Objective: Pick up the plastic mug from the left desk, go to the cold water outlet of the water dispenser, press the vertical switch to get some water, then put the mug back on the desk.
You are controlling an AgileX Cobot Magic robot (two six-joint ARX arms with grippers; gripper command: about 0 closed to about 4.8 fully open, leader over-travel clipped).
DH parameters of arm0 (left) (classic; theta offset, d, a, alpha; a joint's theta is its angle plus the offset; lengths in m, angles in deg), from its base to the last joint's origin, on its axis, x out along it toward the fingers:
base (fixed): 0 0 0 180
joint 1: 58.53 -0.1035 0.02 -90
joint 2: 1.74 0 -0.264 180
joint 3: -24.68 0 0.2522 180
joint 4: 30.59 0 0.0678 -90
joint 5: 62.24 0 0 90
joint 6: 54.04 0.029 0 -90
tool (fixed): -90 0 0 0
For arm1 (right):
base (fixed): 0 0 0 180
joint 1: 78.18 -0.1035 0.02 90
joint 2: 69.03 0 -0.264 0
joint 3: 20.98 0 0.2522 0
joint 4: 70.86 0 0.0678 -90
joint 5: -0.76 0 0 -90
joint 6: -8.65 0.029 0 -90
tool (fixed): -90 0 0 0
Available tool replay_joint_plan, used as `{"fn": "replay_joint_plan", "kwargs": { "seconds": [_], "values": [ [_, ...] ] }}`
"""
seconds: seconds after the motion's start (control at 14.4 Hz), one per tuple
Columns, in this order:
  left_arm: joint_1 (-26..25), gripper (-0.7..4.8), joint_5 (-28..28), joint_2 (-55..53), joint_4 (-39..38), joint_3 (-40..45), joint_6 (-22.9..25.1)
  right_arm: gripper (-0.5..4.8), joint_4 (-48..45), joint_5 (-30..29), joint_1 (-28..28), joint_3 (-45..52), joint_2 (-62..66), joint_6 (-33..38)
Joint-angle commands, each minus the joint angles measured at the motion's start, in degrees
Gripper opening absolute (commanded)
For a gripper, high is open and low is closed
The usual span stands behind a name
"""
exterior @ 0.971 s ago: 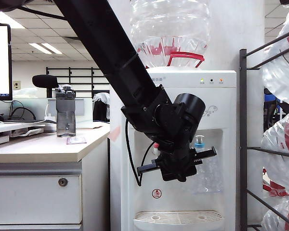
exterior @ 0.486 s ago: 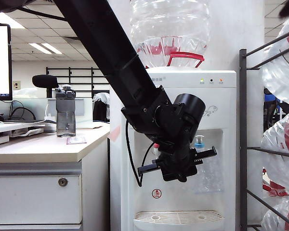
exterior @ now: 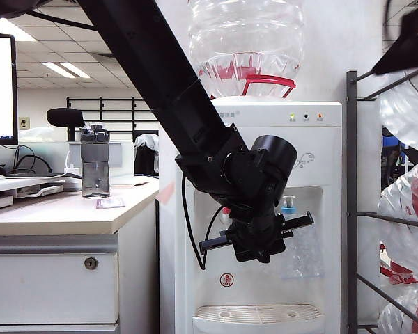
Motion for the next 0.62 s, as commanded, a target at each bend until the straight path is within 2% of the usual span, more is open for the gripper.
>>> {"fn": "replay_joint_plan", "kwargs": {
  "seconds": [0.07, 0.14, 0.42, 0.62],
  "values": [
    [0.13, -0.06, 0.42, 0.33, 1.31, -0.28, -0.39, -0.05, -10.12, -5.68, -0.04, -0.22, 5.57, -0.66],
    [0.13, -0.06, 0.44, 0.33, 1.33, -0.28, -0.39, -0.05, -13.42, -7.56, -0.07, -0.24, 8.46, -0.85],
    [0.13, -0.06, 0.44, 0.33, 1.07, -0.28, -0.39, -0.05, -19.32, -7.63, -0.2, -0.24, 16.2, -1.11],
    [0.13, -0.06, 0.44, 0.33, 1.07, -0.28, -0.39, -0.05, -24.44, -7.61, -0.24, -0.24, 22.38, -7.32]
  ]
}}
